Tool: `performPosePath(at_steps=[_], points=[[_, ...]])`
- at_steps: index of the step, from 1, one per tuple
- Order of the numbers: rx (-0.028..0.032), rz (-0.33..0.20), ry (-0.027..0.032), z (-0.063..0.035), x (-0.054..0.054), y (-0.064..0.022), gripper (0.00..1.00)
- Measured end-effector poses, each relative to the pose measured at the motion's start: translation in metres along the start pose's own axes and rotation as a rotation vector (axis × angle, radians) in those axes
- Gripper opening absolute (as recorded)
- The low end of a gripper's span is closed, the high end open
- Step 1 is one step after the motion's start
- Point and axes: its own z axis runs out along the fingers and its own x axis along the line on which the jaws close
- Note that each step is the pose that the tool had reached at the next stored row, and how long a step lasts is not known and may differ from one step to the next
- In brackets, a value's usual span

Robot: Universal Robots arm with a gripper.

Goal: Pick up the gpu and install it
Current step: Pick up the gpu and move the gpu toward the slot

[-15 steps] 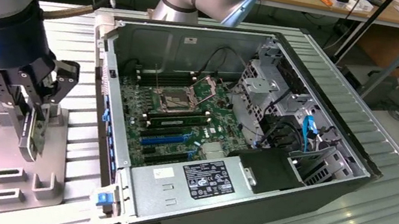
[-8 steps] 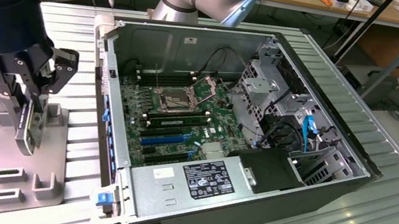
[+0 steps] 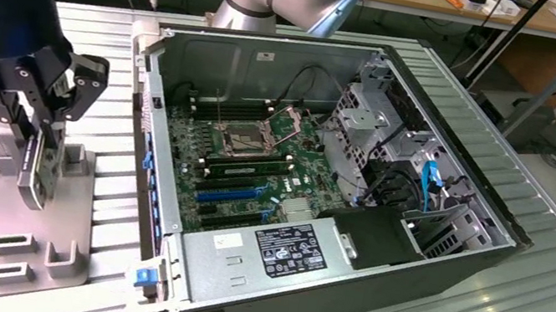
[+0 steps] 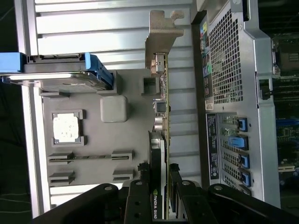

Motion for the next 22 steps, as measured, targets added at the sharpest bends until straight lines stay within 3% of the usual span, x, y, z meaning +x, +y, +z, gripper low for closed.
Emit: performPosePath(at_steps=[22], points=[[0.0,0.002,-0.0001,-0.0325,-0.001,0.0015,0.27]])
